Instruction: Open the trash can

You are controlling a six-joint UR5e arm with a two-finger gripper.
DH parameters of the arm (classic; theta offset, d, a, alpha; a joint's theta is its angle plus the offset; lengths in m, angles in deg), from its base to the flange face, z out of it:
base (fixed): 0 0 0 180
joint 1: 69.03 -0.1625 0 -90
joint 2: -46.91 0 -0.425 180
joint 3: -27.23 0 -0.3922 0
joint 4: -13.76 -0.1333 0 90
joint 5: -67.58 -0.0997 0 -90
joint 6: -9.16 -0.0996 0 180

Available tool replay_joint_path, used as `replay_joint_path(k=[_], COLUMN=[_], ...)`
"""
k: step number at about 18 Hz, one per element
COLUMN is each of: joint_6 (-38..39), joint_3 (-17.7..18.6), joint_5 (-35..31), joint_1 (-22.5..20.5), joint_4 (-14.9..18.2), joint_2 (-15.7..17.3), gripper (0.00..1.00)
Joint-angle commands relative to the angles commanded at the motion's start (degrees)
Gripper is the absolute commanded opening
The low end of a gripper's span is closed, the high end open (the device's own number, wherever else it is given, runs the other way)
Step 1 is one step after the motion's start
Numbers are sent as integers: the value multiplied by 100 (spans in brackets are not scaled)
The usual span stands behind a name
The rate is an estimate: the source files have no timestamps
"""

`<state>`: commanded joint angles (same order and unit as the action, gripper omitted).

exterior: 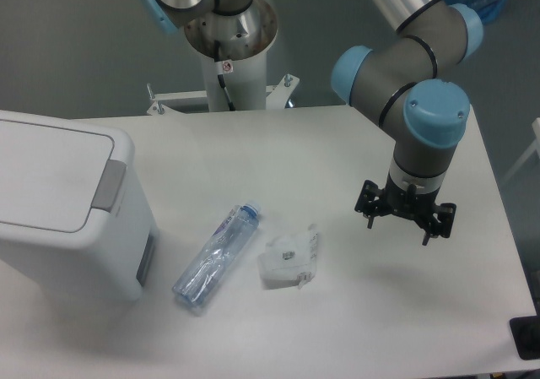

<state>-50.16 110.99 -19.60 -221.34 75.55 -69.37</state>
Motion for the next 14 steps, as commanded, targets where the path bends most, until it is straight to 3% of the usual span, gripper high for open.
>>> replay_joint_path(k=[10, 14], joint_6=[-88, 131], joint_3=[18, 88], joint_5=[35, 386], joint_1=[35, 44], joint_4=[-79, -123], joint_2=[53, 61], gripper=[100, 100])
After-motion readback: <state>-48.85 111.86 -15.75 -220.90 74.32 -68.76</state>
